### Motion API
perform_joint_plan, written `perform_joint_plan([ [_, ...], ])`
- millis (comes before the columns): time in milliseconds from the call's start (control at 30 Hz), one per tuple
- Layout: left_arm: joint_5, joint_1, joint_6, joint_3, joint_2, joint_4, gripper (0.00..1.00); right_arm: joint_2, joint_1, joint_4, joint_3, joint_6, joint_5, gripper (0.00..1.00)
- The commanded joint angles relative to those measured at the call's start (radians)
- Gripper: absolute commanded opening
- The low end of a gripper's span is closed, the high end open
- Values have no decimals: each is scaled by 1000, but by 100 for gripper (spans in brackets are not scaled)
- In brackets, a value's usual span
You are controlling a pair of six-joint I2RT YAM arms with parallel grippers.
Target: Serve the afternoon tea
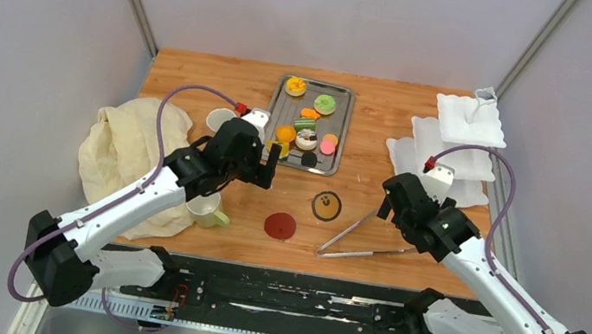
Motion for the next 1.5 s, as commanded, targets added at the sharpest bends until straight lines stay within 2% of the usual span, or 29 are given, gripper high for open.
perform_joint_plan([
  [0,-67,-7,-29,33,31,-4,98,14,10,0,14,11,24,90],
  [467,-184,-6,-138,120,232,-47,98,-61,12,10,-25,16,20,91],
  [567,-258,12,-188,152,287,-61,99,-74,11,11,-26,4,16,91],
  [767,-392,59,-299,219,432,-33,89,-106,12,8,-44,6,10,91],
  [867,-394,89,-355,253,513,-17,83,-118,10,6,-44,-4,9,91],
  [1133,-422,124,-489,289,654,9,79,-139,11,-2,-44,-25,12,91],
  [1467,-421,156,-522,305,736,57,76,-115,11,-11,-27,-45,19,91],
])
